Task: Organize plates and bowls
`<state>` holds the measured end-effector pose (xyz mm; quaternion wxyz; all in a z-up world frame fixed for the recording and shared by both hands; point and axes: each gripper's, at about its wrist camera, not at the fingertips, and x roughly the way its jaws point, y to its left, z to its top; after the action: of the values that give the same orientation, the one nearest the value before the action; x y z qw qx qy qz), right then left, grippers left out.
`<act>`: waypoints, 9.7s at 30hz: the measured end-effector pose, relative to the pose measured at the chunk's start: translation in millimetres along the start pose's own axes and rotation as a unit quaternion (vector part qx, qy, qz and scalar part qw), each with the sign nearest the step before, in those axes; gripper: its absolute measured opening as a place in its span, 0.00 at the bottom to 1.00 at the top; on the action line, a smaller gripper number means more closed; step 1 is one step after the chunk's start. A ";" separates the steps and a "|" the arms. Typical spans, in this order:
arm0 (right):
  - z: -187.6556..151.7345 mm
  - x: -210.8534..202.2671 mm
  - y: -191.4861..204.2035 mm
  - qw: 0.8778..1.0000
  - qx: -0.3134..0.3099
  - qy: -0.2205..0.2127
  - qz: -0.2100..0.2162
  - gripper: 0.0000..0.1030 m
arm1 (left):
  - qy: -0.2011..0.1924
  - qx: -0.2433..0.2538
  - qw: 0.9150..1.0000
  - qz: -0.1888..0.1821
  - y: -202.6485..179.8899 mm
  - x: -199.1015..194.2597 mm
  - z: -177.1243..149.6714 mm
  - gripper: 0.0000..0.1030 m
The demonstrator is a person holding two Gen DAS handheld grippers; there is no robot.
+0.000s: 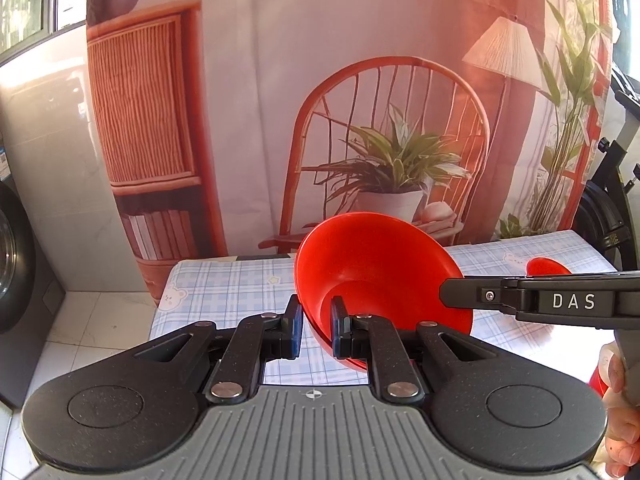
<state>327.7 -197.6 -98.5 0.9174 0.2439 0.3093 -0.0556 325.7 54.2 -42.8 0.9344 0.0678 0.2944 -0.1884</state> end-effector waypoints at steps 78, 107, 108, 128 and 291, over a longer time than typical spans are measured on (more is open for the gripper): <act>-153.2 -221.4 -265.9 0.970 0.184 -0.053 -0.151 0.17 | 0.156 0.172 0.951 -0.206 -320.3 79.3 -102.5 0.18; -49.3 -181.9 -302.7 0.980 0.059 -0.110 -0.152 0.18 | 0.086 0.021 0.980 -0.178 -273.7 139.6 -32.1 0.29; -45.9 -174.7 -307.1 0.981 0.058 -0.106 -0.150 0.18 | 0.086 0.017 0.980 -0.177 -274.0 146.8 -31.1 0.29; -18.0 -66.4 -352.2 0.989 0.052 -0.032 -0.132 0.17 | 0.114 -0.042 0.974 -0.191 -275.4 238.4 -28.5 0.28; -41.3 -123.9 -80.5 0.998 0.037 -0.023 -0.034 0.10 | 0.011 -0.049 0.992 -0.116 -113.0 2.6 -48.0 0.22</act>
<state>185.6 -254.2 -86.5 0.9120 0.2661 0.2944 -0.1037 258.2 -39.1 -85.3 0.9051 -0.0107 0.3197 -0.2802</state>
